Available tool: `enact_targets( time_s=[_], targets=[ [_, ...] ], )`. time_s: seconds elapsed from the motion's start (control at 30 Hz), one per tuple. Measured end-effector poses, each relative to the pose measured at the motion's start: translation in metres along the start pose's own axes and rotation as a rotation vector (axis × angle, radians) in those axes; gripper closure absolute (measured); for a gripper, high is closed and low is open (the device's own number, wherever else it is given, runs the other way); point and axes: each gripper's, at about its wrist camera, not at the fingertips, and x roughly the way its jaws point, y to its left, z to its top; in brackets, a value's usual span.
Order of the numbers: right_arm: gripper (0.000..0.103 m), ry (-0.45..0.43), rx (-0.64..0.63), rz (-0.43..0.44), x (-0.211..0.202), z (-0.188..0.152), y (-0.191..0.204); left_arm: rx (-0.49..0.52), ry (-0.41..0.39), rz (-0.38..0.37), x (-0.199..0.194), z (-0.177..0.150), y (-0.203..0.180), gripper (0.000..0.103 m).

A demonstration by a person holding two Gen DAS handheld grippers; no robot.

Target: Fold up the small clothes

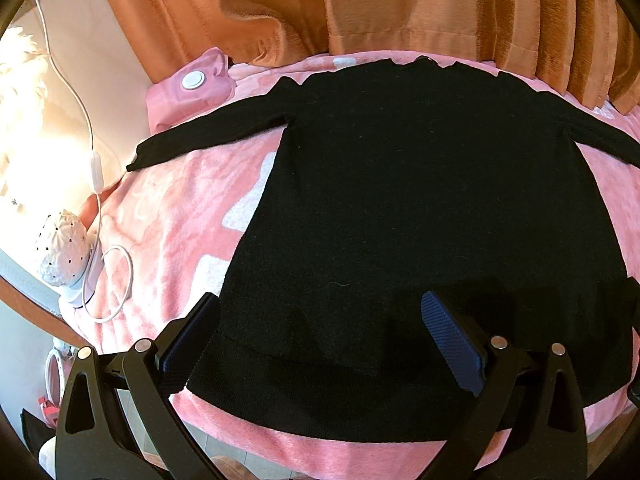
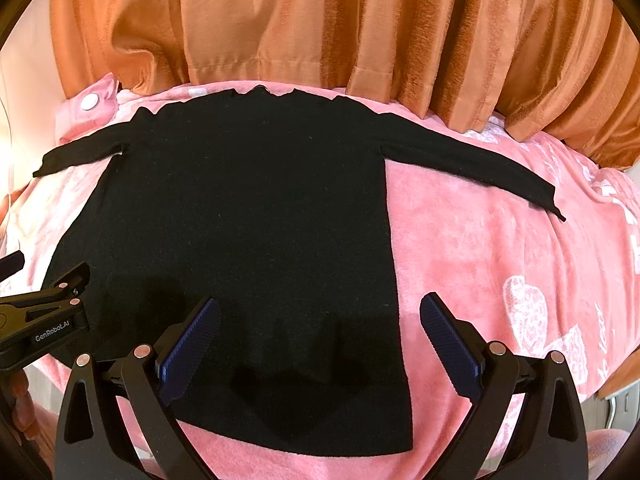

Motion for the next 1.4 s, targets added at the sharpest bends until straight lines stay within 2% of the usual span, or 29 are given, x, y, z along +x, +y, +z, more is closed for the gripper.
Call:
enact_targets(
  time_s=[1.13,1.23,1.3,1.37,1.4],
  targets=[
    [0.005,0.004,0.002,0.007,0.0,0.001,0.003,-0.008,0.006,-0.005,0.002,0.0,0.0,0.005],
    [0.005,0.004,0.025,0.045,0.003,0.01,-0.006,-0.036,0.003,-0.058,0.002,0.008,0.003,0.005],
    [0.005,-0.012,0.069,0.061,0.005,0.028,-0.028,-0.069,-0.015,-0.092,-0.001,0.024,0.008,0.005],
    [0.005,-0.012,0.157,0.055,0.011,0.057,-0.068,-0.118,-0.024,-0.161,-0.007,0.047,0.018,0.005],
    [0.005,-0.014,0.213,0.071,0.014,0.07,-0.09,-0.168,-0.025,-0.231,-0.01,0.061,0.026,0.005]
  ],
)
